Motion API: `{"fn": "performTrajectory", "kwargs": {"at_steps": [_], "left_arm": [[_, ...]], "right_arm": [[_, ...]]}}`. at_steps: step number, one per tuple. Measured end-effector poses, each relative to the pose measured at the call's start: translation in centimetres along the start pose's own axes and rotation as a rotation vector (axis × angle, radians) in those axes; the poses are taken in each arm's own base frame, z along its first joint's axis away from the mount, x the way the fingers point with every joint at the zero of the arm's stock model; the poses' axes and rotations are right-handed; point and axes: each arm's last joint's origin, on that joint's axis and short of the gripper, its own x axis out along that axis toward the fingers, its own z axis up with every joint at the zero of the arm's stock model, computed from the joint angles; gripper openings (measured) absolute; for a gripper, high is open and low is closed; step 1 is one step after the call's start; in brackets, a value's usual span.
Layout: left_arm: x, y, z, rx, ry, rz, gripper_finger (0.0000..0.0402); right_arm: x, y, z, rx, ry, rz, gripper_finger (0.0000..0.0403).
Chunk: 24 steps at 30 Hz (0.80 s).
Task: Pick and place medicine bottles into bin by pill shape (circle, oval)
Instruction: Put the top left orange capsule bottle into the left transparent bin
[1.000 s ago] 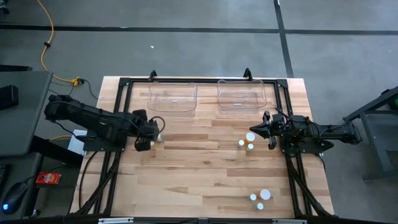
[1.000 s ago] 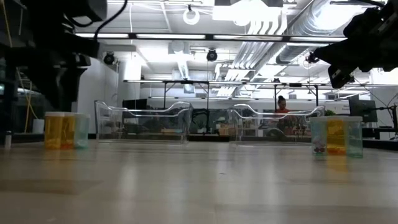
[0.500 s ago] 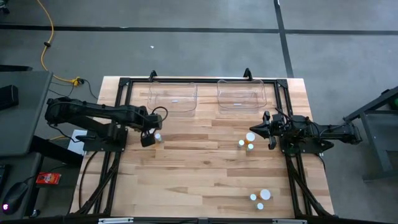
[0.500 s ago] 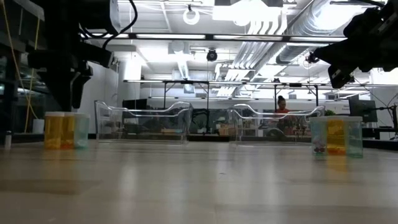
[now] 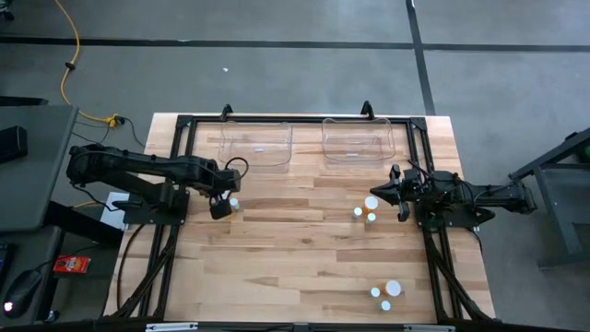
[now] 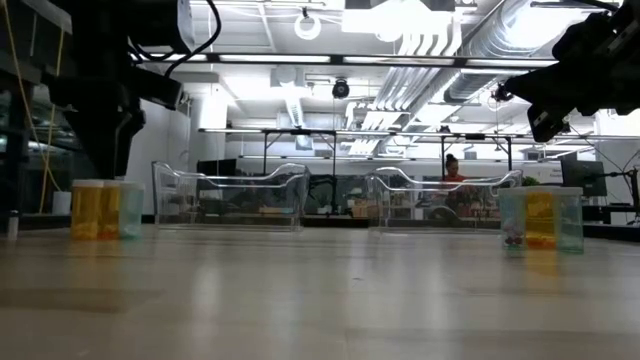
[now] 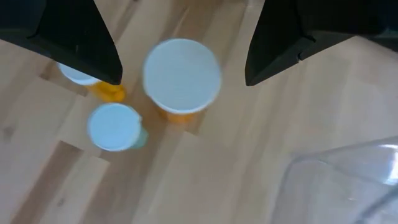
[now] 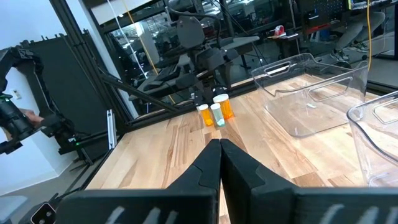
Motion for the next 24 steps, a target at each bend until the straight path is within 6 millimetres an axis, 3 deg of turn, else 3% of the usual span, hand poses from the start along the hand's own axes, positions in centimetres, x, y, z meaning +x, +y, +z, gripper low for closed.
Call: {"fn": "performTrajectory", "kwargs": {"at_steps": [17, 24], "left_arm": [[0.0, 0.0, 0.0, -0.023, 0.003, -0.008, 0.0328], [1.3, -0.4, 0.5, -0.039, 0.060, 0.041, 0.0328]], "right_arm": [[0.0, 0.0, 0.0, 0.000, 0.000, 0.000, 0.0000], [0.0, 0.0, 0.0, 0.000, 0.000, 0.000, 0.0000]]}}
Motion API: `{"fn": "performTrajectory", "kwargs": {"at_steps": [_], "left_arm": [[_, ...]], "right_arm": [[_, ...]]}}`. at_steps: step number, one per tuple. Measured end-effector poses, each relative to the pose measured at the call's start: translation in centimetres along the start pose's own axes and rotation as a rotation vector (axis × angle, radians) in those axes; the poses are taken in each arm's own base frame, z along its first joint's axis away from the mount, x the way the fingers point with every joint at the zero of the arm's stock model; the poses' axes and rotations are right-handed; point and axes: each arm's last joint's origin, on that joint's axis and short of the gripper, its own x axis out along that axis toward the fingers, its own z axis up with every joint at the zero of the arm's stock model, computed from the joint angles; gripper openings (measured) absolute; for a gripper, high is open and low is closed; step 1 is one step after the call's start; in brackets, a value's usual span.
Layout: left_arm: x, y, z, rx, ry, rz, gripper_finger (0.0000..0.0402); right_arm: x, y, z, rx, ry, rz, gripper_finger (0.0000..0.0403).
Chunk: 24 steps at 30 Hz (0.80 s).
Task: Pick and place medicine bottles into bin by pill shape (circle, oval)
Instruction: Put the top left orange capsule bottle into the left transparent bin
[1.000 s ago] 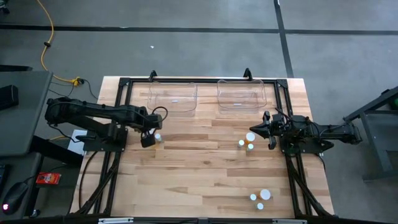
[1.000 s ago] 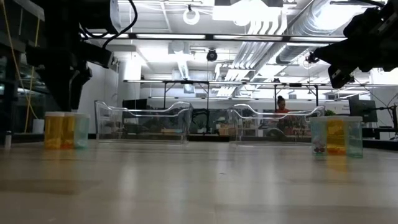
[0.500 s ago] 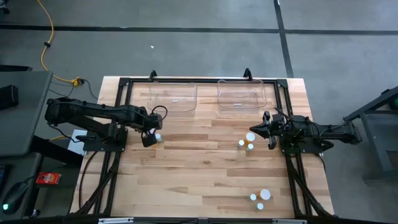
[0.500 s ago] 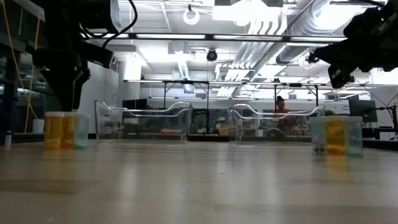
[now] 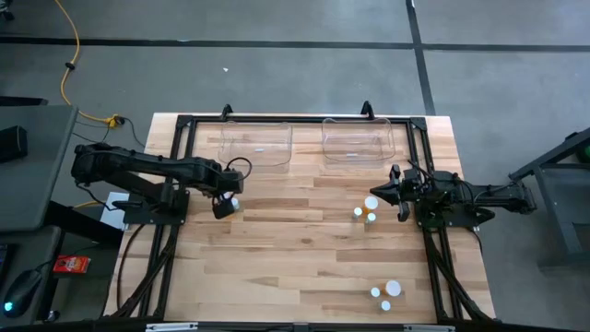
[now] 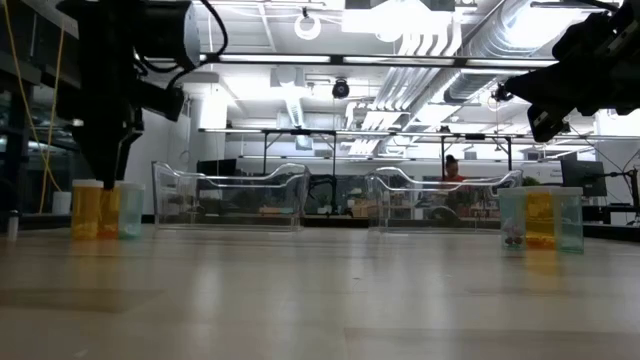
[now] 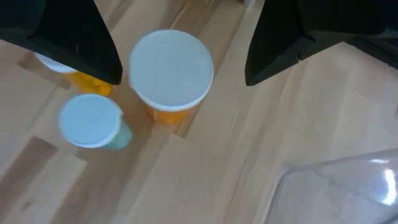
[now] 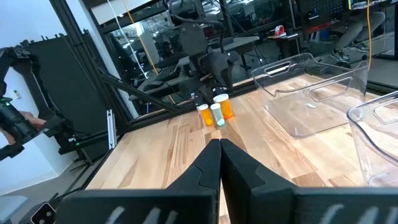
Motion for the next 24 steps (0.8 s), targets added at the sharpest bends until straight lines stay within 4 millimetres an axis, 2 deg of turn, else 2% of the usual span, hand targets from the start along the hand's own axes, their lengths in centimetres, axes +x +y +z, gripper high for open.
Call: {"fn": "performTrajectory", "kwargs": {"at_steps": [9, 13, 17, 24], "left_arm": [[1.09, -0.38, 0.48, 0.010, 0.044, 0.032, 0.0328], [1.12, -0.40, 0.51, 0.007, 0.044, 0.033, 0.0316], [1.06, -0.37, 0.48, 0.000, 0.042, 0.034, 0.0276], [1.03, -0.31, 0.45, 0.011, 0.041, 0.048, 0.0175]], "right_arm": [[0.00, 0.00, 0.00, 0.000, 0.000, 0.000, 0.0000], [0.00, 0.00, -0.01, 0.000, 0.000, 0.000, 0.0000], [0.00, 0.00, 0.00, 0.000, 0.000, 0.000, 0.0000], [0.00, -0.01, -0.01, 0.000, 0.000, 0.000, 0.0000]]}}
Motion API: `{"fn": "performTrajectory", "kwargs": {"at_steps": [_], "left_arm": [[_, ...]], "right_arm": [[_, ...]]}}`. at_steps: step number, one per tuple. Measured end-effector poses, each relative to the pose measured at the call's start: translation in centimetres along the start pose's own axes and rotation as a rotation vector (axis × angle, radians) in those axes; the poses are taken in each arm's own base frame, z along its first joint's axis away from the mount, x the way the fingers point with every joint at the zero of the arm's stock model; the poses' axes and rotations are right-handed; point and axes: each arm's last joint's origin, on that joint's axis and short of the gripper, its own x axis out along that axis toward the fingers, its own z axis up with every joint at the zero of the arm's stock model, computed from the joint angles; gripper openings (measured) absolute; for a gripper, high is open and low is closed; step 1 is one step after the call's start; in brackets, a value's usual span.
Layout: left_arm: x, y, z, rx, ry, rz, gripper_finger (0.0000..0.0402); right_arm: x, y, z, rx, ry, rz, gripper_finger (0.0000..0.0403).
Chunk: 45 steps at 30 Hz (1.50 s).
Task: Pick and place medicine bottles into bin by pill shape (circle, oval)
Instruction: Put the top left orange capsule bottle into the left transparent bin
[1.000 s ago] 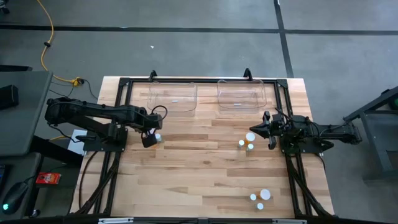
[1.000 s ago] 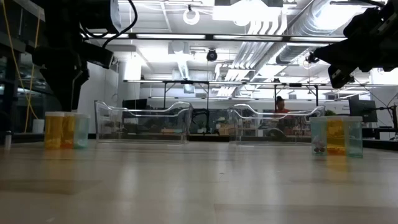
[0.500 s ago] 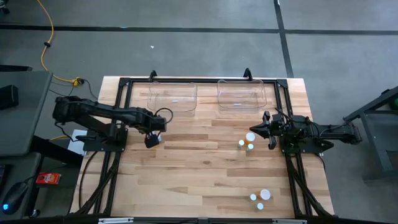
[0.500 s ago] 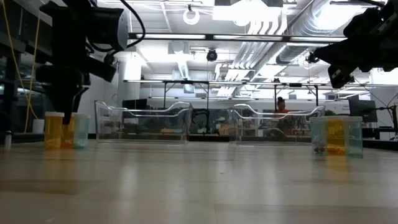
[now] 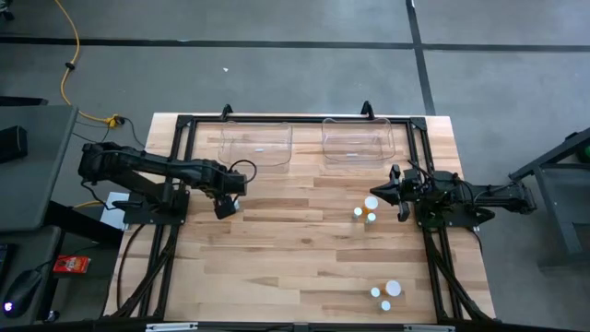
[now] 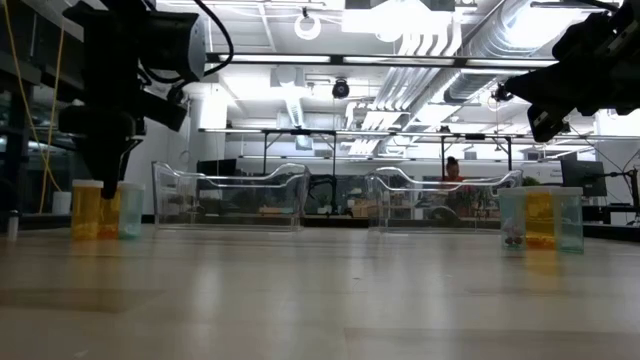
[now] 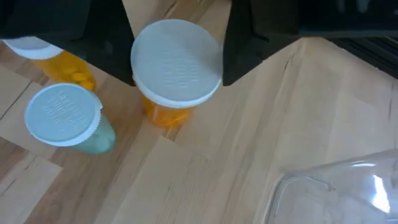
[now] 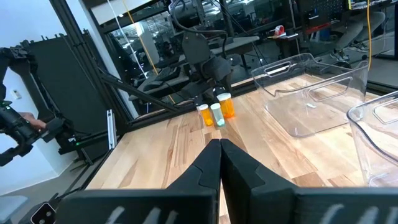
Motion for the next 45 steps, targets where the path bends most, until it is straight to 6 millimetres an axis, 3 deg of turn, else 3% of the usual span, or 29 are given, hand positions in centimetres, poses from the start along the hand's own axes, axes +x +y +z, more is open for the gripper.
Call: {"fn": "performTrajectory", "kwargs": {"at_steps": [6, 11, 17, 22, 27, 36, 40, 45], "left_arm": [[-0.8, 0.3, -0.3, 0.020, 0.043, 0.020, 0.0168], [-4.8, 1.2, 0.3, 0.013, -0.008, 0.056, 0.0193], [-11.2, 2.6, 1.2, -0.061, -0.328, 0.015, 0.0186], [-13.9, 2.4, 1.9, -0.056, -0.733, -0.156, 0.0183], [-13.1, 0.7, 2.7, 0.006, -1.041, -0.294, 0.0186], [-7.9, -3.5, 2.9, 0.037, -1.406, -0.516, 0.0187], [-6.1, -5.0, 2.6, 0.041, -1.476, -0.572, 0.0187], [-5.3, -5.8, 2.8, 0.032, -1.475, -0.556, 0.0188]], "right_arm": [[0.0, 0.0, 0.0, 0.000, 0.000, 0.000, 0.0000], [0.0, 0.0, 0.0, 0.000, -0.001, 0.000, 0.0000], [0.0, 0.0, 0.0, 0.000, 0.000, 0.000, 0.0000], [0.0, 0.0, 0.0, 0.000, 0.000, 0.000, 0.0000], [0.0, 0.0, 0.0, 0.000, 0.000, 0.000, 0.0000], [0.0, 0.0, 0.0, 0.000, 0.000, 0.000, 0.0000], [0.0, 0.0, 0.0, 0.000, -0.001, 0.000, 0.0000], [0.0, 0.0, 0.0, 0.000, -0.001, 0.000, 0.0000]]}}
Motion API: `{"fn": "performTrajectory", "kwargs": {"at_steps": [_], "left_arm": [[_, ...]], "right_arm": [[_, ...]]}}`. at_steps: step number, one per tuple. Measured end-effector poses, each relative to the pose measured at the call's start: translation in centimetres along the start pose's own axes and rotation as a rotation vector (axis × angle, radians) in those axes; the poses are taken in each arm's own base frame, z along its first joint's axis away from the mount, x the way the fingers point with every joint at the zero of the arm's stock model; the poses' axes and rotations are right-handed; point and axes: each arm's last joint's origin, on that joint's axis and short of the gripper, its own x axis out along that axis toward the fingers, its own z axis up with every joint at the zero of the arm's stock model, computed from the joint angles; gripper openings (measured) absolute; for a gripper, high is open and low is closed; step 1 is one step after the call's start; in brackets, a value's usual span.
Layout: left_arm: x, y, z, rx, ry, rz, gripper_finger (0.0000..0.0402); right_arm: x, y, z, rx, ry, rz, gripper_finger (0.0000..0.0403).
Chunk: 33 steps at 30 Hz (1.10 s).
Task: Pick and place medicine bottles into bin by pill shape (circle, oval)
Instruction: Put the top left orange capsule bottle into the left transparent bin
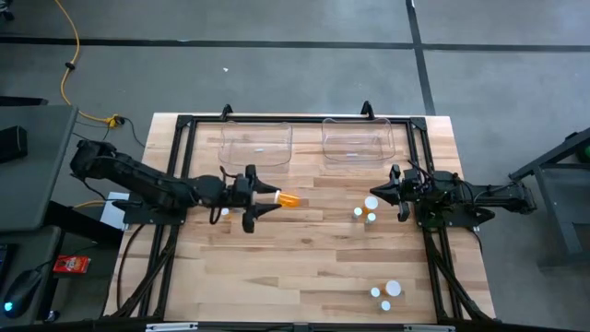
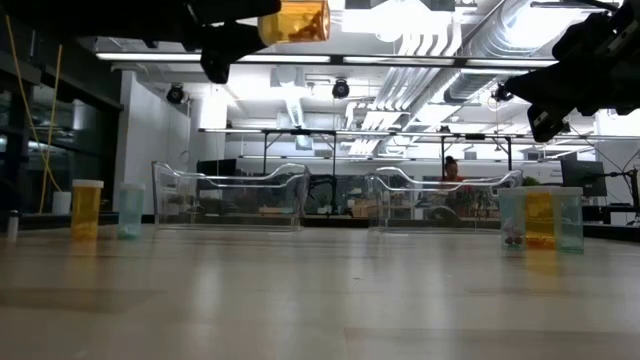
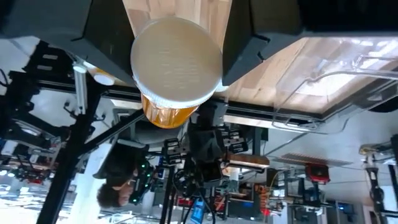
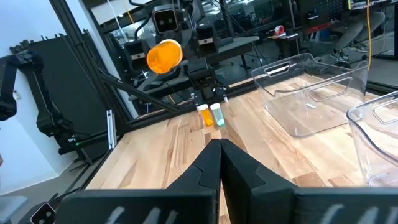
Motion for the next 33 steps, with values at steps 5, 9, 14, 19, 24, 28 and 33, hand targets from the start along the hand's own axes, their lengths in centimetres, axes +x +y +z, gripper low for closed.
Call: {"fn": "performTrajectory", "kwargs": {"at_steps": [5, 9, 14, 19, 24, 28, 33], "left_arm": [[0.1, 0.1, -0.1, 0.001, -0.001, 0.024, 0.0188], [0.0, 0.1, 0.0, 0.000, -0.004, 0.025, 0.0188], [0.1, 0.2, 0.0, 0.001, 0.001, 0.030, 0.0188], [1.3, 1.1, 2.6, 0.033, 0.140, 0.128, 0.0188], [2.2, 4.1, 6.9, 0.112, 0.443, 0.423, 0.0188], [1.8, 7.8, 9.3, 0.068, 0.609, 0.634, 0.0188], [0.5, 13.3, 9.0, -0.149, 0.774, 0.909, 0.0188]], "right_arm": [[0.0, 0.0, 0.0, 0.000, 0.000, 0.001, 0.0000], [0.0, 0.0, 0.0, 0.000, 0.001, 0.000, 0.0000], [0.0, 0.0, 0.0, 0.000, 0.000, 0.000, 0.0000], [0.0, 0.0, 0.0, 0.000, 0.000, 0.000, 0.0000], [0.0, 0.0, 0.0, 0.000, 0.000, 0.000, 0.0000], [0.0, 0.0, 0.0, 0.000, 0.000, 0.001, 0.0000], [0.0, 0.0, 0.0, 0.000, 0.000, 0.000, 0.0000]]}}
